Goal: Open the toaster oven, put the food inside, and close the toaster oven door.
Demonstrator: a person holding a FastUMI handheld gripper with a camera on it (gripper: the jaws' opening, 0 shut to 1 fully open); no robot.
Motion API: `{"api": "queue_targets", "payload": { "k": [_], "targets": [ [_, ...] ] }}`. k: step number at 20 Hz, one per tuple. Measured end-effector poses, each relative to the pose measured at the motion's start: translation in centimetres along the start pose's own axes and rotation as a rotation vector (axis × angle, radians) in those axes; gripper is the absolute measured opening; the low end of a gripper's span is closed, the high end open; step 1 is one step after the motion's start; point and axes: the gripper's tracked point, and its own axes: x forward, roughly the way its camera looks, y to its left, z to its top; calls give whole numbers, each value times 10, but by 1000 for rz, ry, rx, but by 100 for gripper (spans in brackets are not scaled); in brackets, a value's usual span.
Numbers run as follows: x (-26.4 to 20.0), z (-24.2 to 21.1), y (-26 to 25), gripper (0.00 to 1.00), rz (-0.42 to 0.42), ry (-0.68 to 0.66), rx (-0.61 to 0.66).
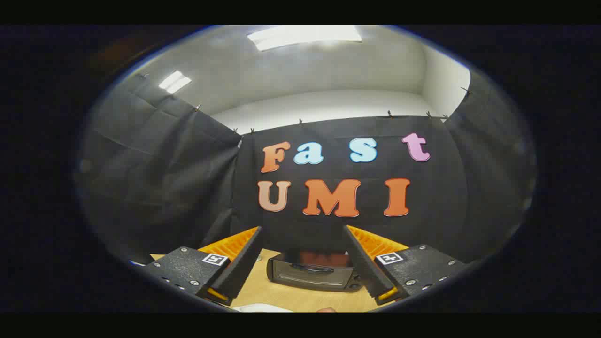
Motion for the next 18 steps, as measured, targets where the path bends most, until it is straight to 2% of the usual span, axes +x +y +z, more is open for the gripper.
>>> {"api": "queue_targets", "payload": {
  "k": [6, 13, 18],
  "targets": [
    [-15, 21, -4, 99, -52, -23, -50],
    [-33, 36, 5, 99, -22, -43, -33],
    [-30, 29, 7, 99, -23, -22, -19]
  ]
}}
